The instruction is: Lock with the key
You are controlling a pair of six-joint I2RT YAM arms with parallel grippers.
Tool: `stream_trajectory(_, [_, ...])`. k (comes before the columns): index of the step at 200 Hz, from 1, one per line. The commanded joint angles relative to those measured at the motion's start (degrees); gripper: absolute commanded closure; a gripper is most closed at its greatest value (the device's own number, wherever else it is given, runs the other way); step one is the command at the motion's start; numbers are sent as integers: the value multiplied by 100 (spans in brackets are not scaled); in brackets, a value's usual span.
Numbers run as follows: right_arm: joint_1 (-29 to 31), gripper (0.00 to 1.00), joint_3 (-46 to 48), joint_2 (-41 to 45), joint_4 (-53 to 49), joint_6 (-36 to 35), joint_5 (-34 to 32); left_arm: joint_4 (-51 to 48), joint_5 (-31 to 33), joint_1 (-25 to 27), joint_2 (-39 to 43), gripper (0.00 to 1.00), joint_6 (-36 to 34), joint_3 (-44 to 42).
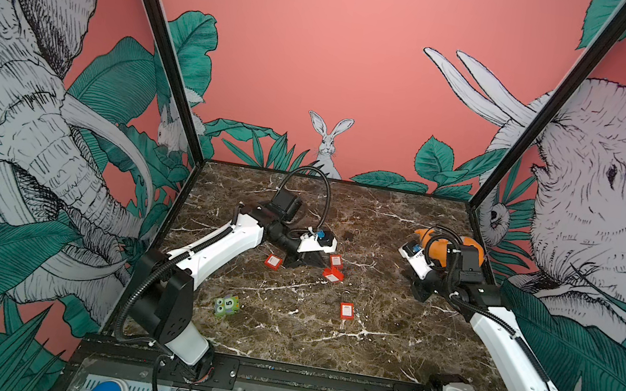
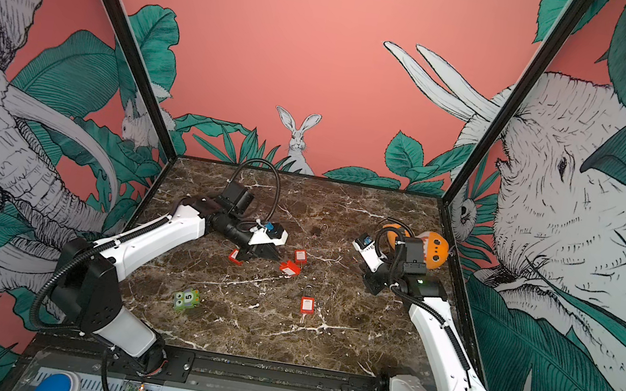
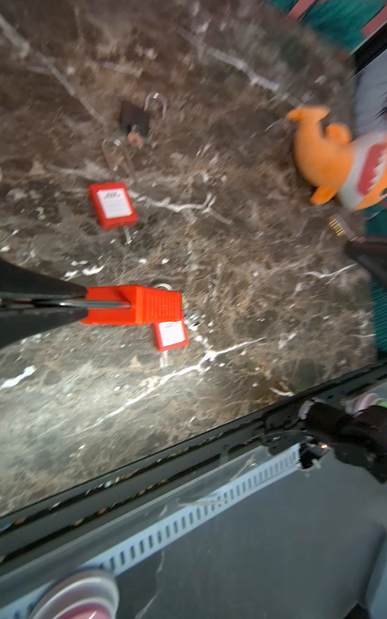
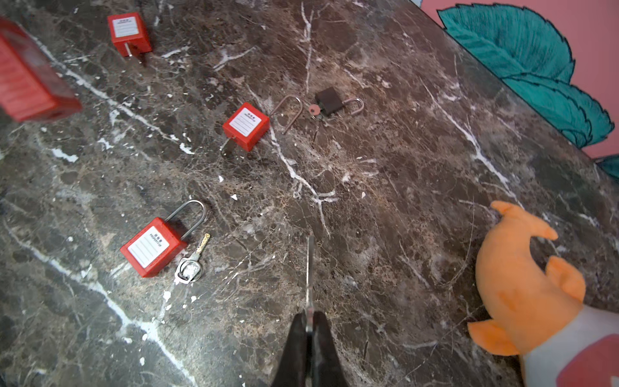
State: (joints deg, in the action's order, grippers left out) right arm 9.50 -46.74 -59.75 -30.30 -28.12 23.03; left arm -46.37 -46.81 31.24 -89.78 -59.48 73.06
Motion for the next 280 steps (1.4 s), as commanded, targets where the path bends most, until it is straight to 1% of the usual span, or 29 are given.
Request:
stream_trajectory(1, [134, 100, 300, 234, 684, 842, -314, -1627, 752, 221, -259, 100, -658, 374])
stream_trajectory(15, [211, 100, 477, 353, 867, 976, -459, -2061, 925, 369, -487, 100, -772, 566])
stream_trajectory(24, [243, 100, 578, 418, 920, 1025, -496, -2242, 927, 452, -622, 100, -818, 676])
stream_trajectory(73, [346, 100, 840, 714, 995, 1089, -528, -2658, 1051, 841, -1269, 100, -808, 1063])
stream_trajectory(94, [360, 100, 920, 823, 1012, 1115, -574, -2806, 1068, 853, -1530, 100, -795, 1173])
stream_trajectory(97, [369, 100, 936, 839, 1016, 1122, -577, -2813, 1068, 1009, -1566, 100, -787, 1193])
stream_trajectory(103, [376, 100, 943, 850, 1018, 1137, -575, -2821, 1068, 1061, -1630, 100, -776, 1221])
stream_trajectory(134, [391, 100, 999, 840, 1030, 1211, -547, -2829, 1068, 1154, -1970, 100, -642, 1336])
stream_trajectory(205, [418, 100, 991, 651, 1184, 1263, -465, -3038, 1185, 1291, -2711, 100, -424, 1904])
stream_trajectory(209, [420, 100, 991, 631, 1188, 1277, -455, -3036, 1364, 1288, -2751, 100, -402, 1940])
stream_trajectory(254, [457, 100, 1012, 610, 1216, 1335, -428, -3037, 1666, 1289, -3145, 100, -329, 2262])
stream_trajectory(280, [466, 100, 1086, 666, 1267, 1403, -448, -2754, 1950, 1289, -3195, 100, -208, 2320])
